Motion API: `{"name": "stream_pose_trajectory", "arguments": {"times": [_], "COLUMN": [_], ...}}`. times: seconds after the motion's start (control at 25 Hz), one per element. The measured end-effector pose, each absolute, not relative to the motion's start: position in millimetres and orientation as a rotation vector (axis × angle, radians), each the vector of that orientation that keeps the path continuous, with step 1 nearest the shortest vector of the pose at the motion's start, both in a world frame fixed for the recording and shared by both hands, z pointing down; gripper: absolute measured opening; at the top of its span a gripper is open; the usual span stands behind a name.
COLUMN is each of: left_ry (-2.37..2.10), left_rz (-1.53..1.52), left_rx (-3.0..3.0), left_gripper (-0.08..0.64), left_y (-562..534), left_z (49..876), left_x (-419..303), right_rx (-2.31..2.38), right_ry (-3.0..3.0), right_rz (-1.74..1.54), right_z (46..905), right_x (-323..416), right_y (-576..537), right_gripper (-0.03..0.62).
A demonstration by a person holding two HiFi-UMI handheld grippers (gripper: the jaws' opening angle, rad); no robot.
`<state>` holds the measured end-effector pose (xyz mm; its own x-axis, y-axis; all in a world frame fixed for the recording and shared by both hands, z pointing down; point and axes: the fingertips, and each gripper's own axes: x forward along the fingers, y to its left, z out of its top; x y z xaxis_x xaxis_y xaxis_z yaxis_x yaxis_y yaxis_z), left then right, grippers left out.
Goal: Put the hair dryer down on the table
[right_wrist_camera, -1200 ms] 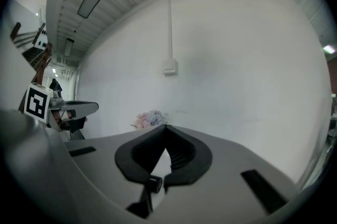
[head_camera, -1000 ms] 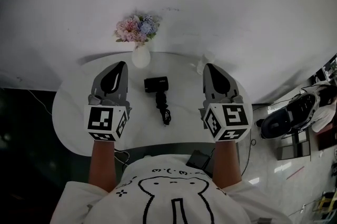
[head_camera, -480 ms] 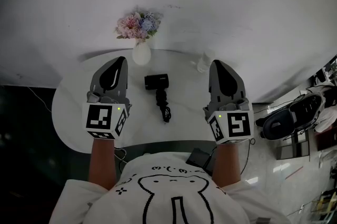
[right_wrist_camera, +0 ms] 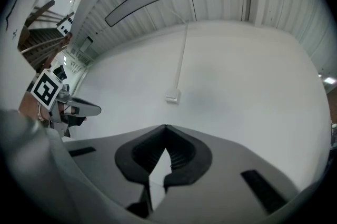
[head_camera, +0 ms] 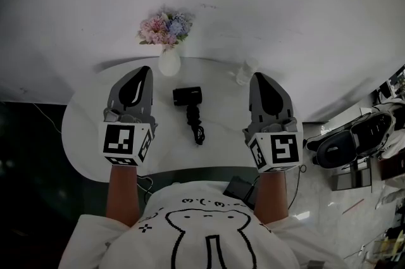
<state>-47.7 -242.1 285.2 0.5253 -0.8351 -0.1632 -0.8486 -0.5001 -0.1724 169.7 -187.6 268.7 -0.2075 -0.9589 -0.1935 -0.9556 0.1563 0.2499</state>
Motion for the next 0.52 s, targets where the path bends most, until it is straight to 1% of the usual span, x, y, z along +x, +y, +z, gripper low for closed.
{"name": "stream_pose_trajectory", "arguments": {"times": [0.52], "left_ry": [1.426], "left_rz": [0.094], "left_rx": [-2.525], "left_gripper": [0.020], "left_y": [-235.3], "left_z": [283.3], "left_x": [-47.5], "right_rx": [1.974], "right_ry": [-2.359], "right_rz": [-0.495], "right_z": [272.6], "right_x": [168.0], "right_y": [-182.7], "right_gripper": [0.000]}}
